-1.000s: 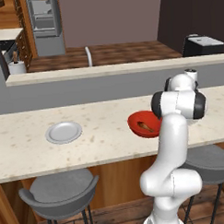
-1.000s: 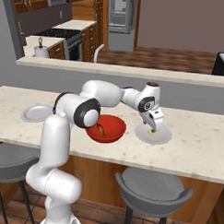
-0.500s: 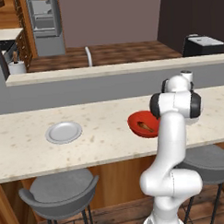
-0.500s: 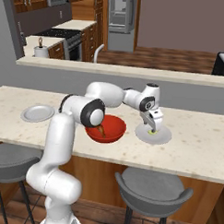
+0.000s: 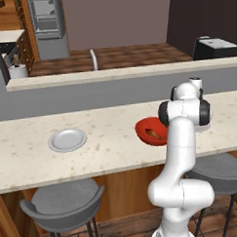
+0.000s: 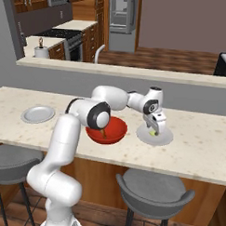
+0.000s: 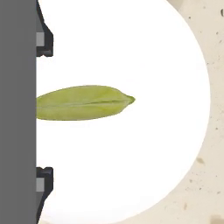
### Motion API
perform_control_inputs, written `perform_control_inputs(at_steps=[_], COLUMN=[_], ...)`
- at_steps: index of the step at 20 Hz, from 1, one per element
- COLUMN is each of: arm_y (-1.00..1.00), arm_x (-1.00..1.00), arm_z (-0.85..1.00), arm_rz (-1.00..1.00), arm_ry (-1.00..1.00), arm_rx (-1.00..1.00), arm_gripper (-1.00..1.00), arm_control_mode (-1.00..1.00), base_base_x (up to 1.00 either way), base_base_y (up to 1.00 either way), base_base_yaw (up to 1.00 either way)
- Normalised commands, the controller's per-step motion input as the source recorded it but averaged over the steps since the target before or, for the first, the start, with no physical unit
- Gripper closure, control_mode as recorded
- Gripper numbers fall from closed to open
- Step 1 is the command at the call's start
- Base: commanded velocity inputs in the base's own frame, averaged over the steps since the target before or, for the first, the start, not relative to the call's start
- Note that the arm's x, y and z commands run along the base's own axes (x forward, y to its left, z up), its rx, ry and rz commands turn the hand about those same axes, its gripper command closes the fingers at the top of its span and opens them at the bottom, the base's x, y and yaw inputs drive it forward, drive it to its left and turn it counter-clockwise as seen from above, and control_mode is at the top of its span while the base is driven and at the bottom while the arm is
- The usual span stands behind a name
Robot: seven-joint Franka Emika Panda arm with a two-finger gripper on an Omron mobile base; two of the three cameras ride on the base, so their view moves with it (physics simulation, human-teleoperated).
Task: Pick the chicken drumstick and lemon wedge from their plates and place them in the bowl. Then put the bowl in the fridge.
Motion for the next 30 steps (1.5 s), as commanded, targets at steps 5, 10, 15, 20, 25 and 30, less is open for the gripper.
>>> perform_control_inputs(at_steps=[5,10,15,20,25,30], arm_y=[-0.11,-0.07,0.00,0.00,-0.01,0.00], arm_x=[0.00,0.00,0.04,0.01,-0.06,-0.23], arm_z=[-0.23,-0.19,-0.16,-0.08,-0.02,-0.06], arm_rz=[0.00,0.00,0.00,0.00,-0.02,-0.07], arm_ry=[0.00,0.00,0.00,0.00,0.00,0.00], arm_rx=[0.00,0.00,0.01,0.01,0.00,0.00], arm_gripper=[-1.00,-1.00,-1.00,-1.00,1.00,1.00], arm_control_mode=[-1.00,-1.00,-1.00,-1.00,-1.00,-1.00], base_base_x=[0.00,0.00,0.00,0.00,0.00,0.00], base_base_y=[0.00,0.00,0.00,0.00,0.00,0.00], base_base_yaw=[0.00,0.00,0.00,0.00,0.00,0.00])
